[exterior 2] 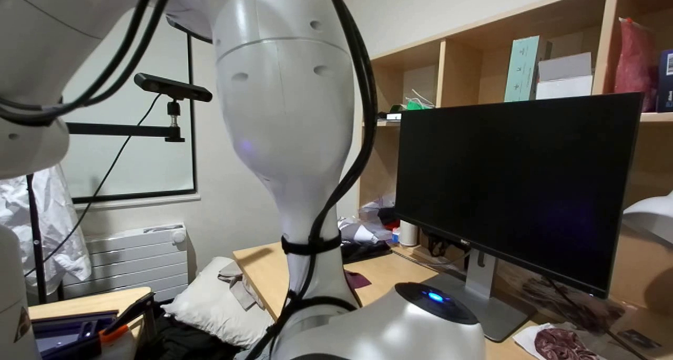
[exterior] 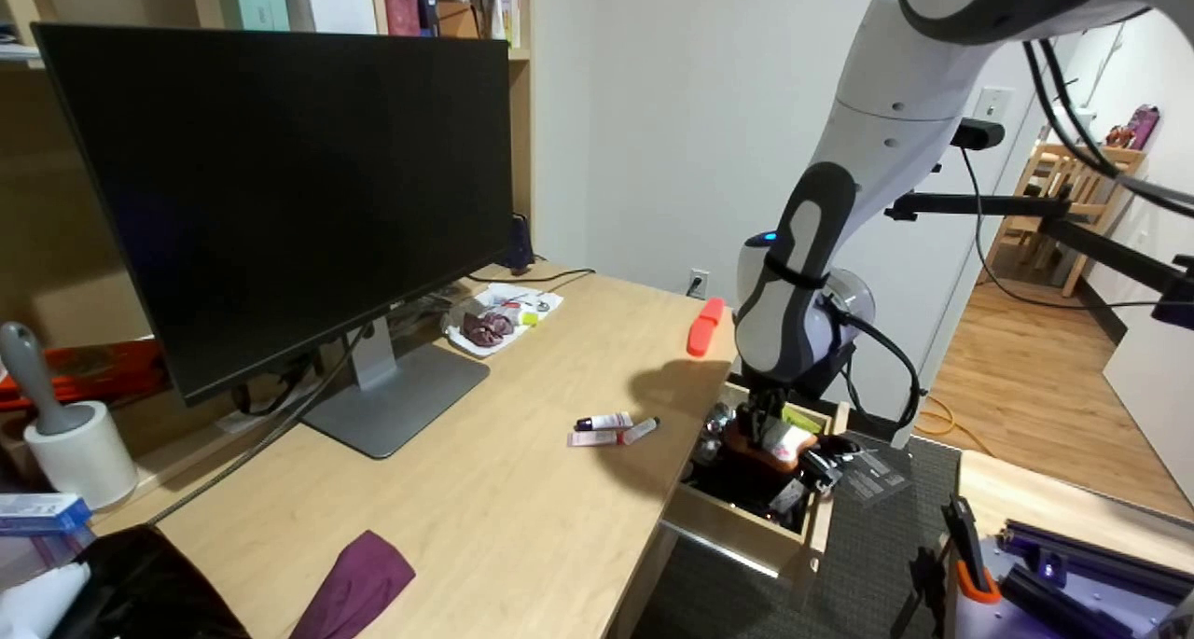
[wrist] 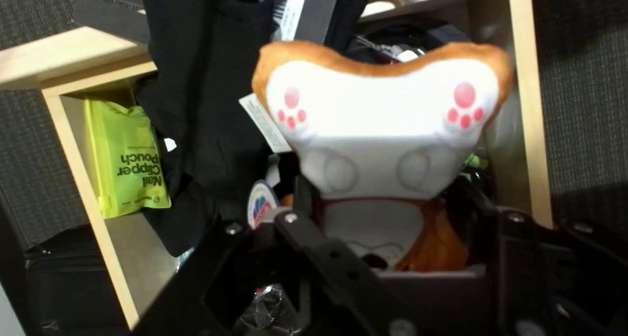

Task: Put the plush toy inside the open drawer

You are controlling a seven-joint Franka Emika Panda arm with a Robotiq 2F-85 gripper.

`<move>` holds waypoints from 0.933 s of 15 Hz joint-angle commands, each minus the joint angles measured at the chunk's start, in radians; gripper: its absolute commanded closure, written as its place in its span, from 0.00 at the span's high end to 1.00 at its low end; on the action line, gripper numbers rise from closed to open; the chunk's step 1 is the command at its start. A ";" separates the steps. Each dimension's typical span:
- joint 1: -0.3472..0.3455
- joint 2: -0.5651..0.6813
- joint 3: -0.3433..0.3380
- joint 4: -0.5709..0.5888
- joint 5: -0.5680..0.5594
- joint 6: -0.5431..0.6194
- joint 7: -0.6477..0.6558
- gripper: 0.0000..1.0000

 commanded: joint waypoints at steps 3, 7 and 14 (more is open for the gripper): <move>0.005 -0.074 0.031 -0.087 0.016 0.019 -0.036 1.00; 0.030 -0.120 0.043 -0.130 0.017 0.020 -0.025 1.00; 0.127 -0.206 0.015 -0.207 -0.008 0.012 -0.010 1.00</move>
